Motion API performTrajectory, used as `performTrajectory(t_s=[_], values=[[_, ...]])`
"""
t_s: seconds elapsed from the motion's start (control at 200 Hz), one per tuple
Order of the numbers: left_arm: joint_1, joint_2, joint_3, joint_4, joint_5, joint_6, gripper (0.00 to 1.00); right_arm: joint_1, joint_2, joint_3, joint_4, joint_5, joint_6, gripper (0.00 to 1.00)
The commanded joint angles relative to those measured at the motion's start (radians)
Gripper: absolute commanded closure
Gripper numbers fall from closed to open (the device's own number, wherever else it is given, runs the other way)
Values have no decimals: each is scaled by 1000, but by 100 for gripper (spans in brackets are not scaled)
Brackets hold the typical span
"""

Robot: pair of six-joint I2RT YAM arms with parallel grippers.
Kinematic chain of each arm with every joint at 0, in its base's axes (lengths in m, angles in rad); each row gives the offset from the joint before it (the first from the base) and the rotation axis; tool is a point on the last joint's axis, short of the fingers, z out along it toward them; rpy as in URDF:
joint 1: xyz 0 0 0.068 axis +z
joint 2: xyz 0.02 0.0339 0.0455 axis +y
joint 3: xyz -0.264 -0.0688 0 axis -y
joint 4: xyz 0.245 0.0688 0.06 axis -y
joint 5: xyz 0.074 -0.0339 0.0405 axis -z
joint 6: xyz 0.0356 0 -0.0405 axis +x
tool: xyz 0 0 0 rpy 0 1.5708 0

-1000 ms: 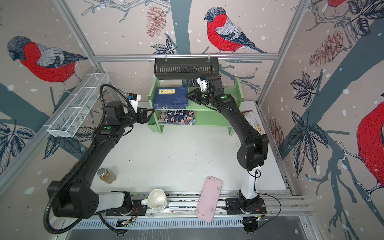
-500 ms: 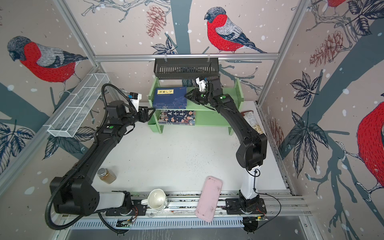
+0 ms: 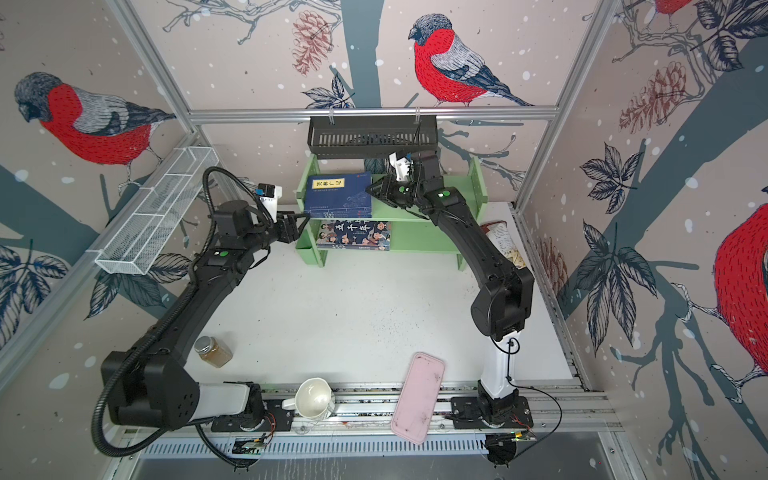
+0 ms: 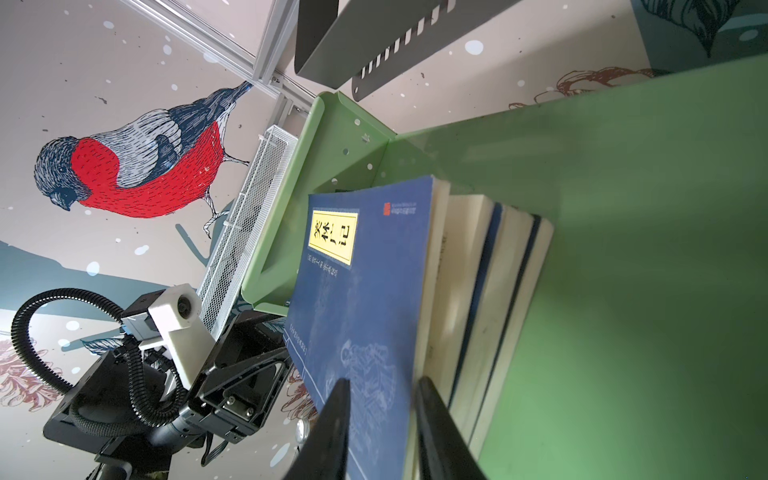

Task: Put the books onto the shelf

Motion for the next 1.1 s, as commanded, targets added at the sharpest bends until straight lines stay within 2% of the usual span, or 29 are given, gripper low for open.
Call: performTrajectory(t_s=[0.0, 1.091], values=[[0, -1, -1, 55, -20, 1, 40, 3, 5, 12, 21, -17, -3, 71], [1, -2, -10, 88, -57, -24, 40, 0, 2, 6, 8, -4, -14, 68]])
